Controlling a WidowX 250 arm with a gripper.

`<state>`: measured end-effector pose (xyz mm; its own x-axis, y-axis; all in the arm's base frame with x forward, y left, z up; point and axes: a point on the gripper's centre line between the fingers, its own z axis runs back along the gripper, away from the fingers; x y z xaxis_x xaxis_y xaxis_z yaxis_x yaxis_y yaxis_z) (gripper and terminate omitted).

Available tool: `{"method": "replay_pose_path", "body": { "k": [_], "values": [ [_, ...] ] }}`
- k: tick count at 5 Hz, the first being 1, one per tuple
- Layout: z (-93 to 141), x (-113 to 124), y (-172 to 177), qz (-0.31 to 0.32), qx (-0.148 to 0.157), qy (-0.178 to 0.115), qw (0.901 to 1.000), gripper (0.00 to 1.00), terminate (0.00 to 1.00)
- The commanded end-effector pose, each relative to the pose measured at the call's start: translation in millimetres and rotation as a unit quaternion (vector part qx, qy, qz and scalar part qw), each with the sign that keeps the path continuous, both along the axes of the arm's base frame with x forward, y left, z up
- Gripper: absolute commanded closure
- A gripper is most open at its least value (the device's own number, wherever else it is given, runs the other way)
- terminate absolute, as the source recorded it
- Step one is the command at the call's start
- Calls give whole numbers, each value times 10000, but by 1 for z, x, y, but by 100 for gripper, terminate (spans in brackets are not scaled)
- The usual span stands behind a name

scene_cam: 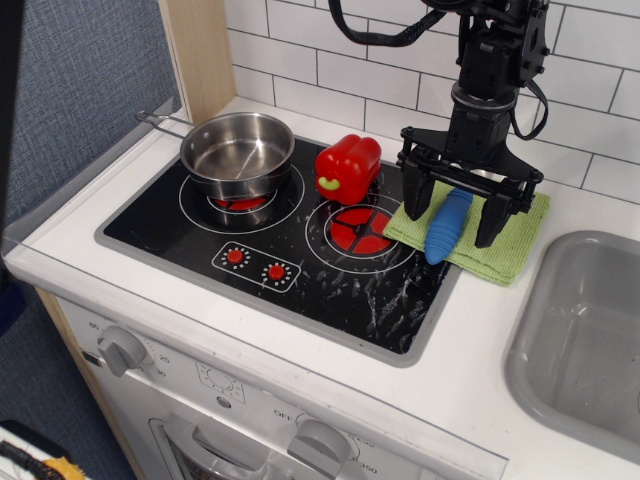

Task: Place the blue spoon in front of the red pepper

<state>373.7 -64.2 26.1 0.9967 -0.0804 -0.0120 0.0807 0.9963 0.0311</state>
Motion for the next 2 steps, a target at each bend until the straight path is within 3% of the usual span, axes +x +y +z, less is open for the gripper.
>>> {"method": "replay_pose_path", "body": {
  "k": [1, 2],
  "values": [
    [12, 6, -1, 19, -47, -160, 9999, 0, 0],
    [10, 5, -2, 40, -26, -131, 9999, 100, 0]
  ]
}}
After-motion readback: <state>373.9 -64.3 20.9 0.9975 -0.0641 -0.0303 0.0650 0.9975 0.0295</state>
